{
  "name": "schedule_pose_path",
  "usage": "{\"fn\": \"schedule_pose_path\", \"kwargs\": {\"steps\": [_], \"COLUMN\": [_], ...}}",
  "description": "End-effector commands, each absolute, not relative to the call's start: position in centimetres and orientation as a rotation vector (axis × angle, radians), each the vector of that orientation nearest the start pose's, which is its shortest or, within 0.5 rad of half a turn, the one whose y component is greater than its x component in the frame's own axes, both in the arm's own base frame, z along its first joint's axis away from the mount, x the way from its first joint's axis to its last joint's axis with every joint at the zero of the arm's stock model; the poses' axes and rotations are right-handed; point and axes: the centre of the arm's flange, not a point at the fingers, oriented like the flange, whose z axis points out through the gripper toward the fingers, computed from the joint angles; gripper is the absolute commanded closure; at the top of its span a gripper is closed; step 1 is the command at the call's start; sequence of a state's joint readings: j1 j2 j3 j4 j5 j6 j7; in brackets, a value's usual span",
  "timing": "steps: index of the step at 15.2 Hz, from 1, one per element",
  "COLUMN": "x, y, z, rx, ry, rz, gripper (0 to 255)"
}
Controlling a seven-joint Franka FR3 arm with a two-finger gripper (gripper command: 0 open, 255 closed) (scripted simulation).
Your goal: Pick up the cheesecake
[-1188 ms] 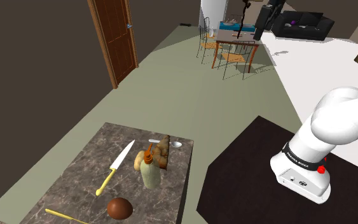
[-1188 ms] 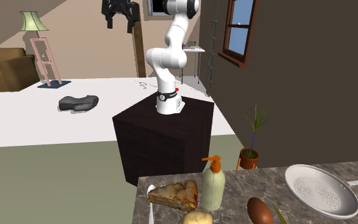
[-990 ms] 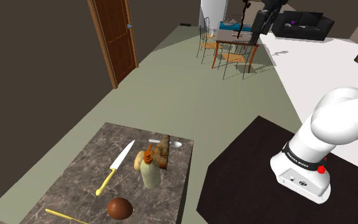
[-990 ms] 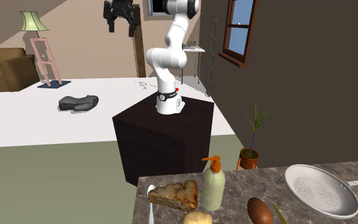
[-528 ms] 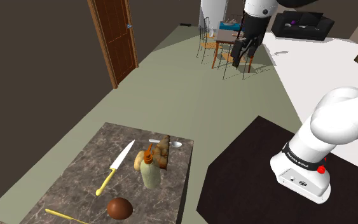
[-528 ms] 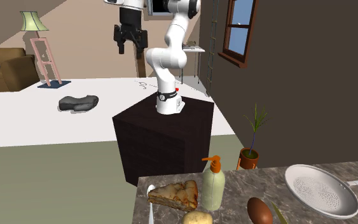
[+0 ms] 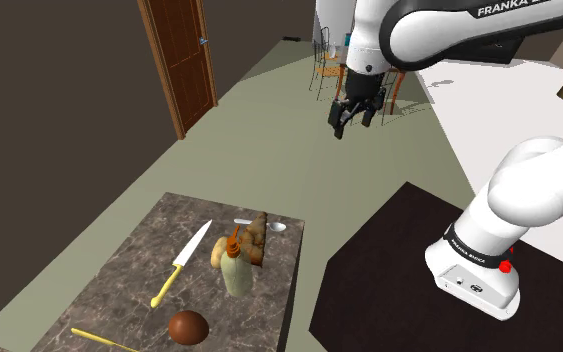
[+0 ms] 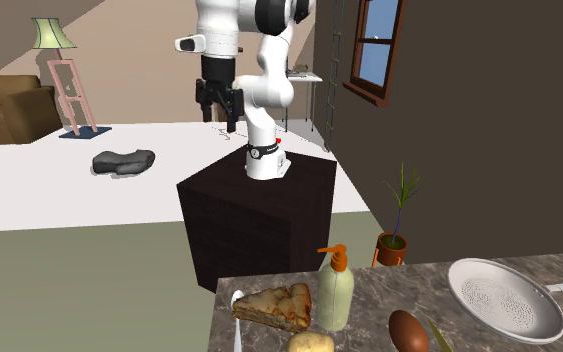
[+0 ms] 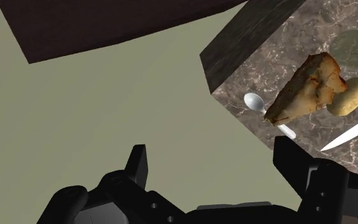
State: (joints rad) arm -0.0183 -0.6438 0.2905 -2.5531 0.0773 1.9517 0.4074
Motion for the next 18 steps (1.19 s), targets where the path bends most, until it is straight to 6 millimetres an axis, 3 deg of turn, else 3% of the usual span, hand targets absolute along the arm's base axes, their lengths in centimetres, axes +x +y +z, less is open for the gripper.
{"fn": "schedule_pose_path", "kwargs": {"steps": [1, 18], "x": [35.3, 44.0], "y": [11.8, 21.3], "z": [44.8, 26.9], "rx": [-3.192, -3.003], "ry": [0.418, 0.936], "rz": [-0.077, 0.028], "gripper": [0, 0]}}
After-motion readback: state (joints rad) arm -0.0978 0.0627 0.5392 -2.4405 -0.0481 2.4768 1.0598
